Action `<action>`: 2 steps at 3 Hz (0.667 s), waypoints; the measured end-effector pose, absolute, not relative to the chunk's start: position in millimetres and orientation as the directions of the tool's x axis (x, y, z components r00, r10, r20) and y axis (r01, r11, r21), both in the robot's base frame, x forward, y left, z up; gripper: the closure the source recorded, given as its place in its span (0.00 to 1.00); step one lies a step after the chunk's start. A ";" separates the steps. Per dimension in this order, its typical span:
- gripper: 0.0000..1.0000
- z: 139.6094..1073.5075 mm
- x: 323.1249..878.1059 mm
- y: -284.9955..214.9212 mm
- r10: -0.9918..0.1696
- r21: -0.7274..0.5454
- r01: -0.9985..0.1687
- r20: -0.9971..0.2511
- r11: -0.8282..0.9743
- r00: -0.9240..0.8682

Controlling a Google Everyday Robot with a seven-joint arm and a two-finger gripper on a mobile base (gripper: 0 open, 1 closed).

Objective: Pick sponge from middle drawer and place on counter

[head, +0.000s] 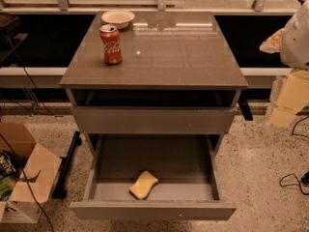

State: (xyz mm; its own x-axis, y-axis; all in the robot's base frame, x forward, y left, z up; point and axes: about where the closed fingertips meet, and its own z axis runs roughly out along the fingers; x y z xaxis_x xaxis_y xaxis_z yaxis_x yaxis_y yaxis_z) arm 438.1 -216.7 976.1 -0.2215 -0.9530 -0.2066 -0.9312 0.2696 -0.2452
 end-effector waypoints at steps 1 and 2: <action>0.00 976.1 438.1 -216.7 -0.953 -0.245 -0.931 -0.207 0.270 -0.221; 0.00 972.8 437.8 -209.8 -0.960 -0.255 -0.940 -0.222 0.227 -0.172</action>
Offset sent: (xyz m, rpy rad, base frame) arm -0.0014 0.0158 -0.0141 0.0339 -0.0119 0.1251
